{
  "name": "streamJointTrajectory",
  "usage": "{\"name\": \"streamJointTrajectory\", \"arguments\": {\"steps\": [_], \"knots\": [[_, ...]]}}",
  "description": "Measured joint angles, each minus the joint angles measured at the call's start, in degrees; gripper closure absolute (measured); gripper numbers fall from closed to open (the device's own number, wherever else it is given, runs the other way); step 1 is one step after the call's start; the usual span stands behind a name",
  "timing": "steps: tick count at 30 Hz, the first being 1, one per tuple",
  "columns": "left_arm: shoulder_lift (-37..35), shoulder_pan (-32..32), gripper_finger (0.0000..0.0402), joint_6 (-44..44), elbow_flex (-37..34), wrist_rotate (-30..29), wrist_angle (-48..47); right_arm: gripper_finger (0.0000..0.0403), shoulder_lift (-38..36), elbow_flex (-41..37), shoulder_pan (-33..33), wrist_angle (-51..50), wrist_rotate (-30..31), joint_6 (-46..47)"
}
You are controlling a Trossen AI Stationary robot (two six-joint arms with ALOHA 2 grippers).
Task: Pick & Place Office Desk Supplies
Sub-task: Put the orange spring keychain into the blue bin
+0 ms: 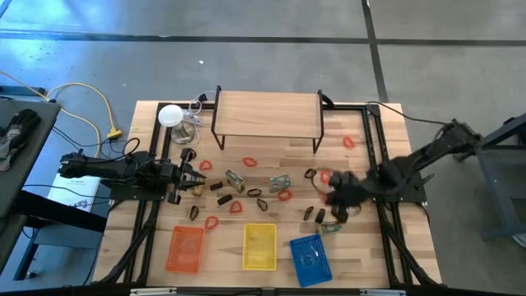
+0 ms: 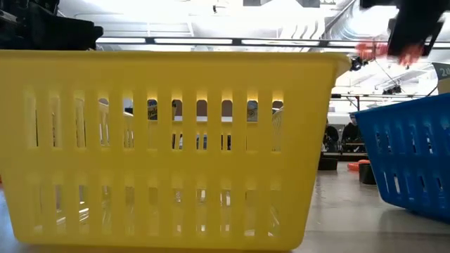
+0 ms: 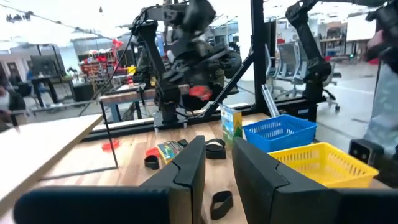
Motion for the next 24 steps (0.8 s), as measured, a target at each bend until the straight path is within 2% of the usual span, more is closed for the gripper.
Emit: {"name": "streamJointTrajectory", "arguments": {"steps": [5, 11, 14, 17, 20, 24], "knots": [[0.2, 0.0, 0.0325, -1.1, 0.0, -1.6, 5.5, 0.0398, 6.4, 5.5, 9.2, 7.6, 2.9, -2.7], [0.3, -0.1, 0.0325, -3.2, 0.0, -1.2, 8.2, 0.0398, 15.8, 14.3, 14.5, 7.4, 5.4, 4.1], [0.3, -0.1, 0.0325, -2.4, 0.0, -1.2, 8.2, 0.0399, 22.2, 19.7, 14.8, 2.8, 2.6, 11.4], [0.3, -0.1, 0.0325, -0.4, 0.0, -1.2, 8.6, 0.0399, 27.9, 24.7, 14.7, 0.8, -1.7, 14.6], [0.3, -0.1, 0.0325, -0.6, 0.0, -1.3, 8.6, 0.0399, 32.1, 27.4, 14.7, 2.0, -4.7, 16.8], [0.3, -0.1, 0.0325, -3.3, 0.0, -1.3, 8.6, 0.0393, 35.4, 27.9, 14.3, 5.2, -5.4, 18.8]]}}
